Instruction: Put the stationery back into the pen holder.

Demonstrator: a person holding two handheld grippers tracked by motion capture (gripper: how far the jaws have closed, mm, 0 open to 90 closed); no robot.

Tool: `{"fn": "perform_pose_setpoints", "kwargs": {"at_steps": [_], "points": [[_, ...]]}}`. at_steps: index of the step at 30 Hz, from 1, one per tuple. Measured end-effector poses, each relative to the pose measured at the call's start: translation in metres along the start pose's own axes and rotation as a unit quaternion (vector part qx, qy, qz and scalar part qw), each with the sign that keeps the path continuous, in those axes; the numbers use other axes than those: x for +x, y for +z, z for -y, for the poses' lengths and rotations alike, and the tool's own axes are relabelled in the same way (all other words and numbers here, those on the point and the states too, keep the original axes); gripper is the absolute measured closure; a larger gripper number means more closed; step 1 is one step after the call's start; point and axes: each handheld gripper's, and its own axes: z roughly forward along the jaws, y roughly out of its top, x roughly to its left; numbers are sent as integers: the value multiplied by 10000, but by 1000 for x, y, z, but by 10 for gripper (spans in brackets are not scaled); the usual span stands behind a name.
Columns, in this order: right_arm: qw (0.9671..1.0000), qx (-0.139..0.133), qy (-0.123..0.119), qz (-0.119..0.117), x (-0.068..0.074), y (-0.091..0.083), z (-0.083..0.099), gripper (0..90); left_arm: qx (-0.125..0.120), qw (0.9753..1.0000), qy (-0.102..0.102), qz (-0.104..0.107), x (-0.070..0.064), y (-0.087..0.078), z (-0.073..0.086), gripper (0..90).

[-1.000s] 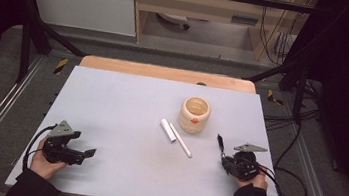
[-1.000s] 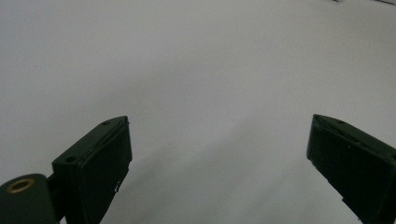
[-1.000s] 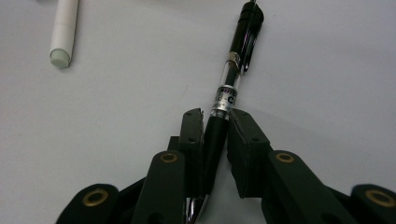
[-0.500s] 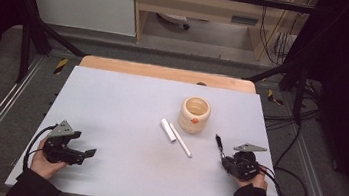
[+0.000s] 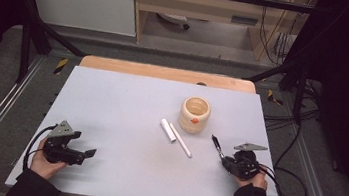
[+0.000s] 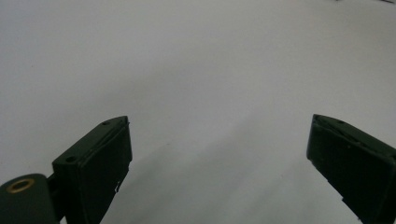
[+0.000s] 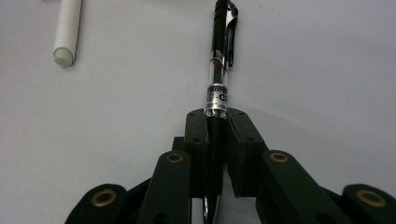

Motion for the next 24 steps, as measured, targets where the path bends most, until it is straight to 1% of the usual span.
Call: {"fn": "perform_pose_setpoints", "kwargs": {"at_steps": [3, 6, 13, 17, 19, 21, 24], "points": [[10000, -33, 24, -19, -2, -2, -1, 801, 1, 10000, 3, 4, 0, 0, 0, 67], [9999, -79, 74, -86, -3, -4, -2, 801, 2, 10000, 15, 7, 0, 0, 0, 67], [9997, -123, 51, -216, -5, -10, -3, 803, 5, 10000, 51, 38, -2, 0, -1, 66], [9994, -156, -91, -301, -2, -14, -4, 803, 9, 9999, 115, 102, -3, 0, -1, 66], [9991, -130, -196, -358, -1, -15, -5, 802, 17, 9998, 127, 117, -5, 0, -1, 65], [9987, -115, -233, -436, 1, -17, -6, 802, 18, 9998, 151, 130, -6, 0, -2, 64], [9978, -176, -314, -552, 4, -20, -7, 802, 11, 9997, 177, 150, -7, 0, -2, 64]]}}
